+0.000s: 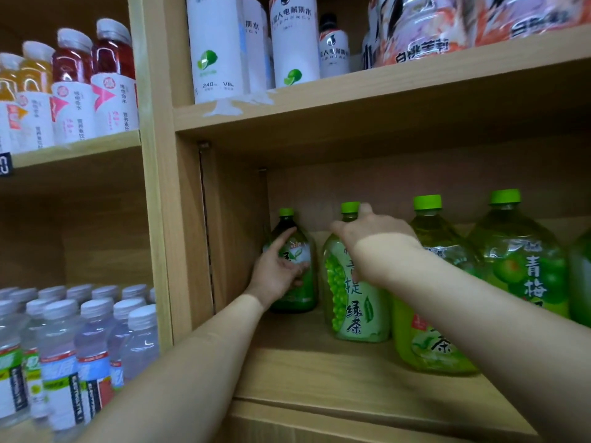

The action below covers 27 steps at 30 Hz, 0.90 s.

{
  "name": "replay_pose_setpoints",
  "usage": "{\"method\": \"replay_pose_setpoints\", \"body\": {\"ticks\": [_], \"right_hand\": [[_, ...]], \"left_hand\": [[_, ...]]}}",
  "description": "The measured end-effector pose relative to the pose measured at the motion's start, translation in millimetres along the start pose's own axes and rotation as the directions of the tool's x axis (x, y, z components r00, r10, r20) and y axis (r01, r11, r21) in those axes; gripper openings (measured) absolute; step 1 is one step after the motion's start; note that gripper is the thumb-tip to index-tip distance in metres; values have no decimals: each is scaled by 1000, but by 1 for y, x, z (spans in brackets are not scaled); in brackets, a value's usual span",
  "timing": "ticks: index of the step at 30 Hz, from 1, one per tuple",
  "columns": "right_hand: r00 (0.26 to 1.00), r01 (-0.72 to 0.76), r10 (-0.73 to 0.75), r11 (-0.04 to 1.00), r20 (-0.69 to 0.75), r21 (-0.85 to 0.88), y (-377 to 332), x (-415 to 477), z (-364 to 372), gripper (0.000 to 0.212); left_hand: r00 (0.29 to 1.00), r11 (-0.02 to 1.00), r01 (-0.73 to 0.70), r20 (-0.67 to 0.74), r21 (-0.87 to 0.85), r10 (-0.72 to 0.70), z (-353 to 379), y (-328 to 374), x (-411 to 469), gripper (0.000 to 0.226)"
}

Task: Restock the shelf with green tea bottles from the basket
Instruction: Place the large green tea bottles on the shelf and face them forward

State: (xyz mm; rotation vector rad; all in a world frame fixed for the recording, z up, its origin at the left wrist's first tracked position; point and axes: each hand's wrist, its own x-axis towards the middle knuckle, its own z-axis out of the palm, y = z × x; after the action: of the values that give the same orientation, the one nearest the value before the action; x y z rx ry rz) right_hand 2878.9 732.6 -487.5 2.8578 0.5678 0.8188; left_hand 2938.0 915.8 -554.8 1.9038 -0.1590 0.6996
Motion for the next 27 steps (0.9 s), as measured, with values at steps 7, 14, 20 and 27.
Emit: {"method": "replay_pose_setpoints", "body": {"ticks": [7, 14, 20, 27], "right_hand": [[989, 1, -9, 998, -147, -56, 3, -21, 6, 71], [801, -43, 172, 972, -573, 232, 42, -72, 2, 69], [941, -220, 277, 937, -196, 271, 51, -83, 26, 109], [943, -187, 240, 955, -232, 229, 51, -85, 36, 104]], "left_hand": [[999, 996, 38, 7, 80, -39, 2, 12, -1, 67], [970, 980, 120, 231, -162, -80, 14, 64, -37, 53], [988, 977, -44, 156, 209, 11, 44, 39, -39, 121], [996, 917, -84, 8, 389, 88, 61, 35, -33, 116]]}}
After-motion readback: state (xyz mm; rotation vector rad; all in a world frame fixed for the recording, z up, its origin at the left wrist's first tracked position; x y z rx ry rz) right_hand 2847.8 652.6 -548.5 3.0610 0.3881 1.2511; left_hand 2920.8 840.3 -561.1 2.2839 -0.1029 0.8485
